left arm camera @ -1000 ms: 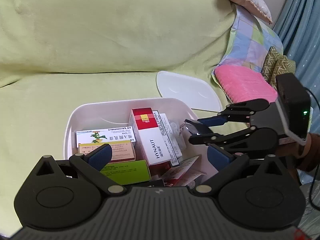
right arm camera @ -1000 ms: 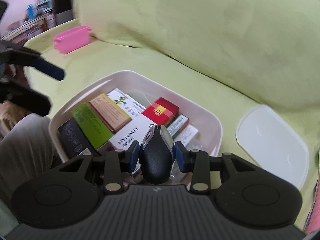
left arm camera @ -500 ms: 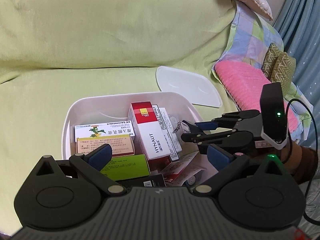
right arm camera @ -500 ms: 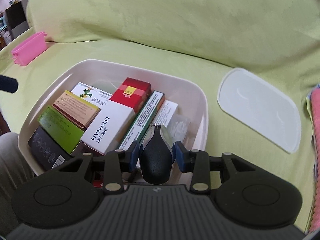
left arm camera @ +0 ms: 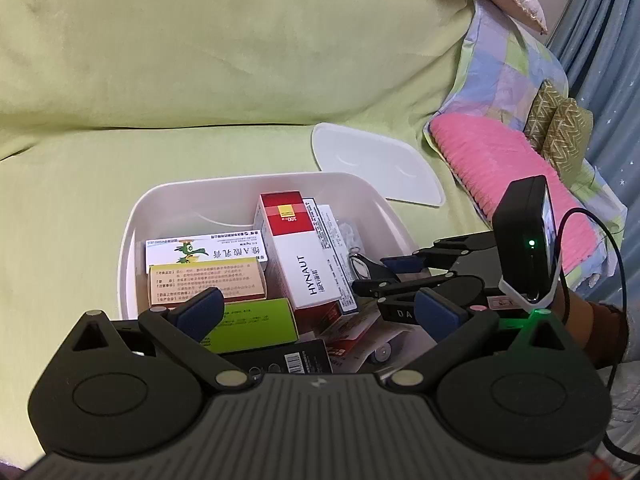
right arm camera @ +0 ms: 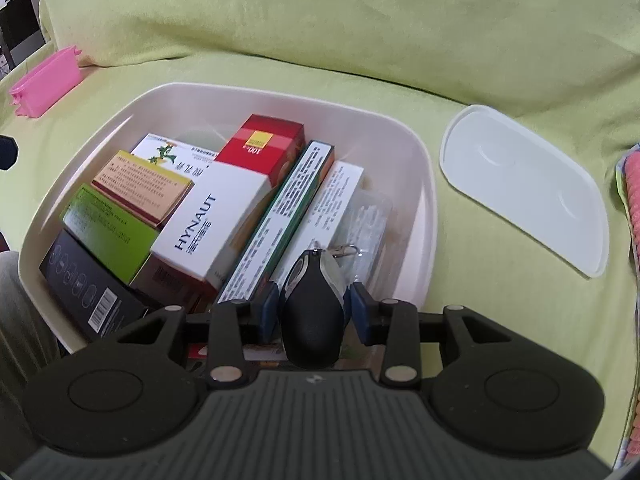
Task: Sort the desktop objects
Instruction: 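Carry the key fob with the right gripper over the bin, then lower the key fob into the bin and open the right gripper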
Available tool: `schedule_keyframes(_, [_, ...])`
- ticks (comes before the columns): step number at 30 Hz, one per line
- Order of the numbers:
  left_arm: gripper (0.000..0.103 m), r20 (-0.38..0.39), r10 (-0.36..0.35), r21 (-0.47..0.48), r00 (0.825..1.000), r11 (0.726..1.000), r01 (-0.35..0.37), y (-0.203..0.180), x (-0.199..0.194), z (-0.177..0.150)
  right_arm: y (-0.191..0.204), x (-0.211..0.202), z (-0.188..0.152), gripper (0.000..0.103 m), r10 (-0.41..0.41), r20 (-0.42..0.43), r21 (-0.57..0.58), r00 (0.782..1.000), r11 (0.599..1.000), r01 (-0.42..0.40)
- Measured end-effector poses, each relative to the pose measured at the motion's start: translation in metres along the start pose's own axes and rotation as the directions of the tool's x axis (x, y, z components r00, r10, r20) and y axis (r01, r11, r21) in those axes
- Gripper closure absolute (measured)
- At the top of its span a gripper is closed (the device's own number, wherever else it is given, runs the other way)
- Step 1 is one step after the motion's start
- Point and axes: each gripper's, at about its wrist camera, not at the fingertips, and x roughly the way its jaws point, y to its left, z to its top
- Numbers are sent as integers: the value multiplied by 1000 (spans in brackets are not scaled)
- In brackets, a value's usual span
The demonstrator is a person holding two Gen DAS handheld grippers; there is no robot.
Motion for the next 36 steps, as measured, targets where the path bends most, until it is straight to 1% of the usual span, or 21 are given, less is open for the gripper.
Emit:
schedule_keyframes(6, [1, -5, 6, 5, 1000, 1000, -6, 0, 1, -2, 2, -3, -2, 69, 4, -12, -8, 1000, 1000, -4])
schedule_keyframes(17, [1, -11, -2, 6, 1000, 1000, 2, -1, 3, -4, -4, -16, -10, 67, 27, -6, -1, 1000, 1000, -27])
schedule_keyframes(21, [1, -14, -2, 10, 1000, 1000, 2, -3, 4, -4, -3, -22, -12, 67, 31, 4, -20, 999, 999, -31])
schedule_keyframes(28, [1, -22, -2, 19, 1000, 1000, 3, -6, 6, -4, -6, -39, -17, 67, 65, 29, -37, 997, 997, -64])
schedule_keyframes(34, [1, -32, -5, 24, 999, 1000, 5, -11, 10, -4, -8, -52, -20, 63, 80, 50, -41, 996, 996, -78])
schedule_keyframes(36, [1, -35, -4, 27, 999, 1000, 5, -12, 12, -4, -8, -55, -21, 60, 85, 57, -38, 995, 996, -83])
